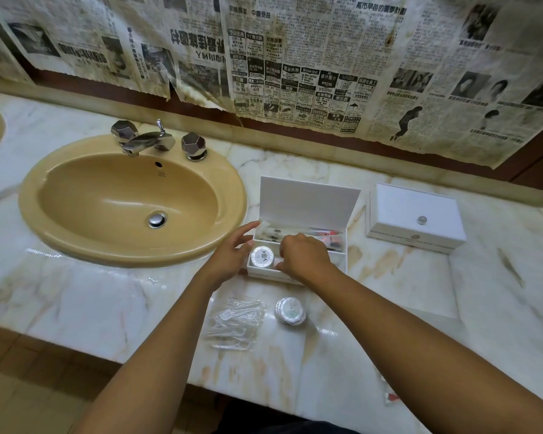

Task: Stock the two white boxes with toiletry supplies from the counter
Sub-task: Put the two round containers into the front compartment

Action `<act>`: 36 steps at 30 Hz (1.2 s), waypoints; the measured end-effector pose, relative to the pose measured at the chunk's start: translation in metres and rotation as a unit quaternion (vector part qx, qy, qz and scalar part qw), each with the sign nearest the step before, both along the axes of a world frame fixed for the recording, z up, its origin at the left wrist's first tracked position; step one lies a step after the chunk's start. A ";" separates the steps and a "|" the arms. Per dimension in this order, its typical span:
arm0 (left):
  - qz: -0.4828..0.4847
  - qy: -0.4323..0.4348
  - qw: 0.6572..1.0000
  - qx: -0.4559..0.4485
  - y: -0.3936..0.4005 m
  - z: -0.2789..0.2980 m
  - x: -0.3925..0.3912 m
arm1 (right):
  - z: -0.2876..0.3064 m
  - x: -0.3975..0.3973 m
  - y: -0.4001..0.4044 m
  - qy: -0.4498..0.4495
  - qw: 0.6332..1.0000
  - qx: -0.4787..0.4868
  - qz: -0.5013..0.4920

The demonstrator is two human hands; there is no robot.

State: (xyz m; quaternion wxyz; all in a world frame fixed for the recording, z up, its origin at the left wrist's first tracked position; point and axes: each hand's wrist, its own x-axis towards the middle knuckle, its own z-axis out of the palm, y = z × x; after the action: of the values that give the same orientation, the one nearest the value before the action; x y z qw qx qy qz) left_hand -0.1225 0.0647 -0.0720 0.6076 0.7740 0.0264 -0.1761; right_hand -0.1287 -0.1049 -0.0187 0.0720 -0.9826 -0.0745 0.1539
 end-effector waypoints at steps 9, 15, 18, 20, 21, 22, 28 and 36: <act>-0.004 -0.004 1.000 0.009 -0.001 0.006 -0.002 | 0.007 -0.013 -0.010 -0.018 0.998 0.062 -0.016; -0.002 0.002 1.000 0.005 -0.003 0.009 -0.003 | 0.028 -0.034 -0.016 -0.034 0.992 0.117 0.012; 0.000 0.006 1.000 0.010 -0.003 0.010 -0.004 | 0.028 -0.048 -0.016 -0.004 0.993 0.111 0.037; 0.001 0.008 1.000 0.013 -0.004 0.010 -0.004 | 0.024 -0.056 -0.017 0.021 0.993 0.097 0.060; 0.000 0.009 1.000 0.014 -0.004 0.010 -0.004 | 0.022 -0.060 -0.017 0.032 0.993 0.089 0.069; 0.000 0.010 1.000 0.015 -0.004 0.010 -0.004 | 0.019 -0.063 -0.017 0.041 0.993 0.082 0.076; 0.002 0.015 1.000 0.021 -0.004 0.010 -0.004 | 0.007 -0.072 -0.019 0.048 0.991 0.044 0.116; 0.003 0.016 1.000 0.017 -0.003 0.007 -0.004 | -0.001 -0.075 -0.018 0.056 0.990 0.038 0.127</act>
State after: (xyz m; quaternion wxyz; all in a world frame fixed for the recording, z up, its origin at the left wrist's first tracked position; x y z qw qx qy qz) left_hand -0.1266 0.0614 -0.0647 0.5941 0.7815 0.0419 -0.1859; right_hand -0.2037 -0.1228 -0.0199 0.0930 -0.9517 -0.2001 0.2134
